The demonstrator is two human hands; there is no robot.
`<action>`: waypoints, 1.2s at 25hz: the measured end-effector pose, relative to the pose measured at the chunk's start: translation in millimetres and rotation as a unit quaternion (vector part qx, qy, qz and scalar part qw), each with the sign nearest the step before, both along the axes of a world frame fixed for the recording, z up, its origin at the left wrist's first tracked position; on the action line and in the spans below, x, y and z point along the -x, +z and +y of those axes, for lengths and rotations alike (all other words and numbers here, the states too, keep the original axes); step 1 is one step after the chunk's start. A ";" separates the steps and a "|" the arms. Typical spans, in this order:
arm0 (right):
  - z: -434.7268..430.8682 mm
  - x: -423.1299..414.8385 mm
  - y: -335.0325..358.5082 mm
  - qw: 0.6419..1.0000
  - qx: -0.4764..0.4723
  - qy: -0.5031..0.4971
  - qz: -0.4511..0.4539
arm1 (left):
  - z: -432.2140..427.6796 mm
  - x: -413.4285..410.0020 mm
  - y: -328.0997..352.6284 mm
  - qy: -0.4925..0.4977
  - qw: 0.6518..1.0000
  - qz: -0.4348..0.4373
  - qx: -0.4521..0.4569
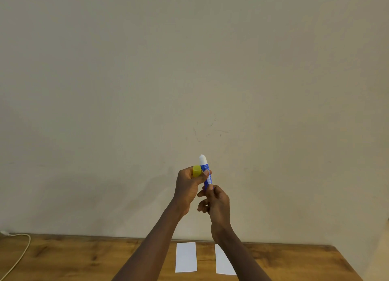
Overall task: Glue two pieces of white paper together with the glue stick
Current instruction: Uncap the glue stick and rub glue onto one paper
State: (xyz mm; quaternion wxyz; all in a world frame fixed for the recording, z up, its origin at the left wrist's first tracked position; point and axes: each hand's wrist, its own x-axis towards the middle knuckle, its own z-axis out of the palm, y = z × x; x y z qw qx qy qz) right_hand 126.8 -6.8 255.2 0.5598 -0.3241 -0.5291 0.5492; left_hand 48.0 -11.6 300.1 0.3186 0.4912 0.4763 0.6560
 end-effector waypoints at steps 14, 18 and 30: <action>-1.7 -1.2 -3.7 1.000 0.004 -0.008 0.005 | -1.3 -0.4 -2.3 -0.003 1.000 0.002 0.002; 0.7 -1.2 -2.0 1.000 -0.001 -0.002 -0.004 | -2.5 0.5 -1.2 0.004 1.000 0.006 0.006; -2.3 0.5 -1.8 1.000 -0.009 -0.005 0.012 | -4.5 0.1 1.9 -0.001 1.000 0.008 -0.001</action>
